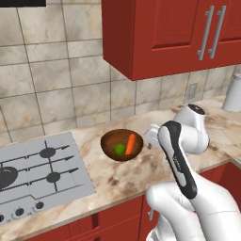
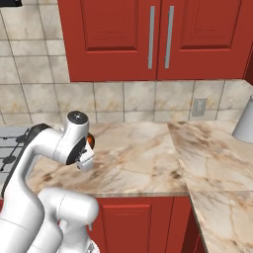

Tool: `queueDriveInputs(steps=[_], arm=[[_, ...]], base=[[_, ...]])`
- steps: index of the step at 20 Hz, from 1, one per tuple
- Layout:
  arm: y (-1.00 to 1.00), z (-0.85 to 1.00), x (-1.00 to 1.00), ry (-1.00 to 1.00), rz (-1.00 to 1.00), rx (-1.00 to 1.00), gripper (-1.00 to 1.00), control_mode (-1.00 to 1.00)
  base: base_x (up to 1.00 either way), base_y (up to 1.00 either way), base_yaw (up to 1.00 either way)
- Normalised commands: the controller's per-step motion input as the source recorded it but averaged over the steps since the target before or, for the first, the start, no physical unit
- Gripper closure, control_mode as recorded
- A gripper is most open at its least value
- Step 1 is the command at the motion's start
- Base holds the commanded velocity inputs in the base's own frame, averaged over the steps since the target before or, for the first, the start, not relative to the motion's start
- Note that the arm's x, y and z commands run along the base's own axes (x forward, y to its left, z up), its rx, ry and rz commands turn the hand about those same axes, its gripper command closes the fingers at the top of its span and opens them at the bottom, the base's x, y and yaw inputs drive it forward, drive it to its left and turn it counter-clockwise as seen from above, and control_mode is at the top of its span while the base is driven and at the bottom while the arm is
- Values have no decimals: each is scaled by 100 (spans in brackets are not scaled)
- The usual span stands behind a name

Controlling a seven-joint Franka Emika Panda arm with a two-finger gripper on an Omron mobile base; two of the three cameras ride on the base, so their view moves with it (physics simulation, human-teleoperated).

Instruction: Place the bowl with the carrot and lime on the second highest shelf of the fridge. Place the bowl with the steak and chicken drumstick on the top shelf of the fridge.

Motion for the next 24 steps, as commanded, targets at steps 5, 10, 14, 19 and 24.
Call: queueDriveInputs(steps=[5,10,14,19,24], arm=[[0,-2,40,-1,0,0,-100,-100],[6,-31,31,0,0,0,-100,-100],[14,-20,48,0,0,0,-100,-100],[3,-27,11,3,0,0,-100,-100],[3,-31,0,2,0,0,-100,-100]], base=[[0,0,0],[0,0,0],[0,0,0],[0,0,0],[0,0,0]])
